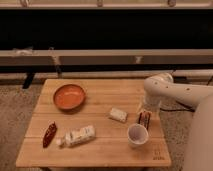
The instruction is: Place the eraser on the white sponge
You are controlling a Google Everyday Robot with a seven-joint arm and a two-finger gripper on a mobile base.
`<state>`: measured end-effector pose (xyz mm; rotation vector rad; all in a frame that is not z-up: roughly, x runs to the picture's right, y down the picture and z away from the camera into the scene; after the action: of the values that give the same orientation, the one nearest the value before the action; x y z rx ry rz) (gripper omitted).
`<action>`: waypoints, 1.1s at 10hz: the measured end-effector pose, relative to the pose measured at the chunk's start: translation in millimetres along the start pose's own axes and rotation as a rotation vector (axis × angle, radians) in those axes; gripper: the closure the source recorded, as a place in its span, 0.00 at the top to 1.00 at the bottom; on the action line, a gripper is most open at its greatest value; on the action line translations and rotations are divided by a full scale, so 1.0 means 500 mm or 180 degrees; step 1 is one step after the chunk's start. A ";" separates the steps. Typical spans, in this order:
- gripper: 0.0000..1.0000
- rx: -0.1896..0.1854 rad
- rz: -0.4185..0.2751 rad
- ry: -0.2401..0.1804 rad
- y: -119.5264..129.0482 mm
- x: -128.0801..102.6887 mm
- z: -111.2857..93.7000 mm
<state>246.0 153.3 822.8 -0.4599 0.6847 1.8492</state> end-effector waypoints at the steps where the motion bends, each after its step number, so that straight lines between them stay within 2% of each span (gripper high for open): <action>1: 0.65 0.0002 -0.0012 0.0007 -0.001 0.000 0.004; 4: 0.65 -0.0045 -0.0070 -0.0011 -0.009 -0.009 0.033; 9: 0.65 -0.0001 -0.0151 0.0016 -0.005 -0.020 0.069; 11: 0.58 0.0029 -0.0159 0.0067 -0.011 -0.019 0.083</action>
<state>254.7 175.2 858.7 -0.4870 0.6897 1.7957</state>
